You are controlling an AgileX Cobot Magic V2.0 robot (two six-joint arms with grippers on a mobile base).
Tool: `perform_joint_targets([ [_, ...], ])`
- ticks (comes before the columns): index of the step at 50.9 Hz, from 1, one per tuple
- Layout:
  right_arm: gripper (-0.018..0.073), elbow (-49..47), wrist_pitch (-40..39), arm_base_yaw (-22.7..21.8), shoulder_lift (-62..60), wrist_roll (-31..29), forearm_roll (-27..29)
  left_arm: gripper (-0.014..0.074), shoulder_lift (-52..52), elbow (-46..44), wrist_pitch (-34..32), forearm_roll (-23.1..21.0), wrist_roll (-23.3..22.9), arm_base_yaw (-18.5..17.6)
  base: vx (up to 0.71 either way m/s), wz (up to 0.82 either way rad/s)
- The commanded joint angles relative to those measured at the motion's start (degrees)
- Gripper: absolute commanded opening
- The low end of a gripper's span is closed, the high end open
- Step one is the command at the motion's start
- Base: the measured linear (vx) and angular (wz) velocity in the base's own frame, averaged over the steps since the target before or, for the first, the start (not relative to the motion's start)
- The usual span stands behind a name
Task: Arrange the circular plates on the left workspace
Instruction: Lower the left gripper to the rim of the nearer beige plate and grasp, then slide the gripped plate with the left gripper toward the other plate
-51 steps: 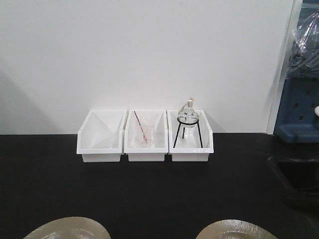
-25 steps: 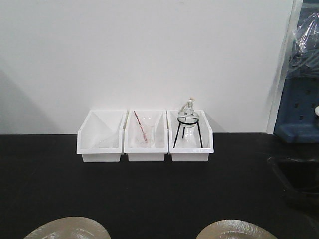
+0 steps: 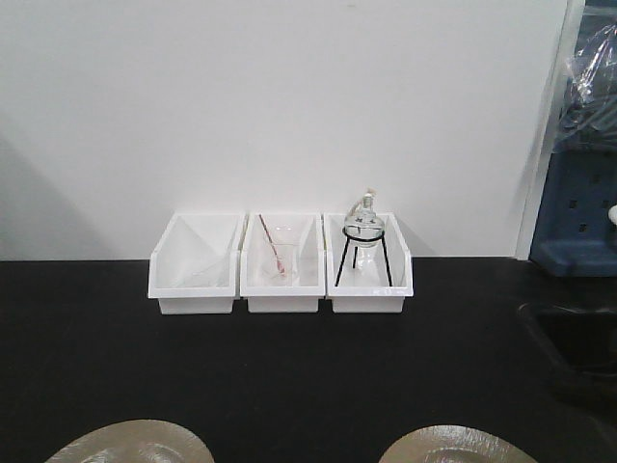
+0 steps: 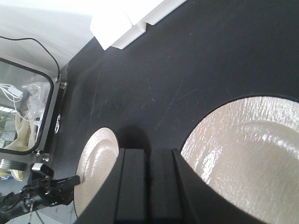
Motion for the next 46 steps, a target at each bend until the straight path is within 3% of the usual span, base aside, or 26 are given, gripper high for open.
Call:
perform_joint_targets([
  [1, -0.0004, -1.8, 1.4, -0.4, -1.4, -1.1, 4.0, 0.0438, -0.3, -1.5, 4.4, -5.1, 2.3, -1.4, 0.00, 0.00],
  [8, -0.0004, -1.8, 1.4, -0.4, -1.4, -1.8, 4.0, 0.0295, 0.6, -1.5, 3.7, -5.4, 2.4, -3.9, 0.00, 0.00],
  [15, -0.0004, -1.8, 1.4, -0.4, -1.4, -1.8, 4.0, -0.0008, 0.8, -1.6, 4.5, -5.7, 2.4, -5.9, 0.00, 0.00],
  [20, -0.0004, -1.8, 1.5, -0.4, -1.4, -1.8, 4.0, -0.0008, 0.8, -1.6, 6.5, -10.0, 3.8, -7.0, 0.00, 0.00],
  [27, -0.0004, -1.8, 1.5, -0.4, -1.4, -1.8, 4.0, -0.0006, 0.8, -1.6, 10.8, -22.9, 6.5, -9.0, 0.00, 0.00],
  [36, -0.0004, -1.8, 1.5, -0.4, -1.4, -2.0, 4.0, -0.0006, 0.8, -2.0, 7.6, -35.5, 8.3, -13.8, 0.00, 0.00],
  [46, -0.0004, -1.8, 0.9, -0.4, -1.4, -2.2, 4.0, -0.0005, 2.7, -10.1, 1.3, -35.5, 4.3, -20.4, 0.00, 0.00],
])
